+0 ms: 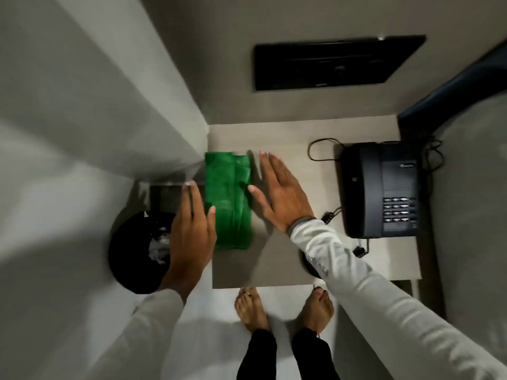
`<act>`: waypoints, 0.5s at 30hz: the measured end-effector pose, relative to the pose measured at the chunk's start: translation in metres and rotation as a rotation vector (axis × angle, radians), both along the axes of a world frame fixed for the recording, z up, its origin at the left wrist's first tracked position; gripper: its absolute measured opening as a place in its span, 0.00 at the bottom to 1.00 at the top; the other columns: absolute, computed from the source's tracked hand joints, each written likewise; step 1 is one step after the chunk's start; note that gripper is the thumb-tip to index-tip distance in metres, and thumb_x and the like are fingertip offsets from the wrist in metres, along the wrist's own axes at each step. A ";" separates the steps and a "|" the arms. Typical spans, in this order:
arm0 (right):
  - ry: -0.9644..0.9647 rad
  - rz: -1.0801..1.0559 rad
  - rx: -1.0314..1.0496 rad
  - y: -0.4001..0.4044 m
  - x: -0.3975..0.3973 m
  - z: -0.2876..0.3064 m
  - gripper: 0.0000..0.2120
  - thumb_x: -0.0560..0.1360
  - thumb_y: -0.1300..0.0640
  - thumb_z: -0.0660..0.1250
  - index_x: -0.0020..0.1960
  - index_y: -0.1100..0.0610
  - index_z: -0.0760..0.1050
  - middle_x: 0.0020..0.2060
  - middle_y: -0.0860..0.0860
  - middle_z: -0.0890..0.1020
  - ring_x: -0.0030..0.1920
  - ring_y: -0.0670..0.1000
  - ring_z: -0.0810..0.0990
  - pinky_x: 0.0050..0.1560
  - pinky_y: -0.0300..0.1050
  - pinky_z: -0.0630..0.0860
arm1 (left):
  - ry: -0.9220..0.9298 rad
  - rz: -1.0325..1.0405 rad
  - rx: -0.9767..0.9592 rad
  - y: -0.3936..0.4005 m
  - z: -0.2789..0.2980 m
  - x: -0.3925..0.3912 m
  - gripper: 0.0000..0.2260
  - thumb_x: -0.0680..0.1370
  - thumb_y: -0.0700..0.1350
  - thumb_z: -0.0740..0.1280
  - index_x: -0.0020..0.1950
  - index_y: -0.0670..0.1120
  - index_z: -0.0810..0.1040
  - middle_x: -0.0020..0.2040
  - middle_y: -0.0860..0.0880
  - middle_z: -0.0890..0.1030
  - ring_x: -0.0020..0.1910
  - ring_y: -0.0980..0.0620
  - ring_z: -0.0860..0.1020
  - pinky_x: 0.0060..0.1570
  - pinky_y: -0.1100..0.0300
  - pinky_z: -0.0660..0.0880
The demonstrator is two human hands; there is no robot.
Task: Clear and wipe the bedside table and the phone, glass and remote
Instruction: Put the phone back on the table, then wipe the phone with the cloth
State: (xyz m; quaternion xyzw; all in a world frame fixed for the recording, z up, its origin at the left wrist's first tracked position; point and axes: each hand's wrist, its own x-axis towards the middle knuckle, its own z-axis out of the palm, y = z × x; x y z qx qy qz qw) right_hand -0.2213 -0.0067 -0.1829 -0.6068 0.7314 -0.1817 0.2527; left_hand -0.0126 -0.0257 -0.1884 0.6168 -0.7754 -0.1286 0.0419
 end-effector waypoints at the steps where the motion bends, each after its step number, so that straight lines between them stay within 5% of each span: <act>1: -0.124 -0.062 0.066 -0.010 0.008 -0.001 0.35 0.82 0.45 0.61 0.82 0.56 0.50 0.78 0.62 0.64 0.76 0.62 0.66 0.75 0.56 0.67 | 0.064 0.057 0.074 -0.002 -0.001 0.003 0.26 0.83 0.52 0.56 0.78 0.41 0.62 0.70 0.34 0.73 0.64 0.34 0.77 0.57 0.43 0.78; 5: -0.382 -0.422 0.150 -0.052 0.044 -0.001 0.40 0.72 0.45 0.75 0.76 0.57 0.61 0.64 0.61 0.78 0.63 0.63 0.79 0.66 0.53 0.76 | 0.174 0.090 0.153 -0.007 -0.003 0.007 0.17 0.81 0.55 0.60 0.58 0.45 0.80 0.46 0.37 0.85 0.45 0.33 0.82 0.41 0.47 0.78; 10: -0.368 -0.607 0.329 -0.069 0.057 -0.009 0.32 0.67 0.51 0.80 0.65 0.58 0.69 0.59 0.61 0.80 0.58 0.63 0.81 0.60 0.51 0.79 | 0.517 0.351 0.312 -0.008 -0.009 0.004 0.12 0.72 0.49 0.75 0.52 0.44 0.83 0.39 0.43 0.86 0.41 0.41 0.84 0.37 0.62 0.72; 15: -0.355 -0.625 0.279 -0.049 0.032 0.015 0.16 0.72 0.53 0.77 0.55 0.59 0.82 0.52 0.60 0.85 0.55 0.61 0.83 0.56 0.46 0.79 | 0.752 0.295 0.477 -0.002 0.004 -0.019 0.08 0.72 0.38 0.74 0.48 0.48 0.81 0.35 0.54 0.84 0.36 0.59 0.83 0.39 0.63 0.80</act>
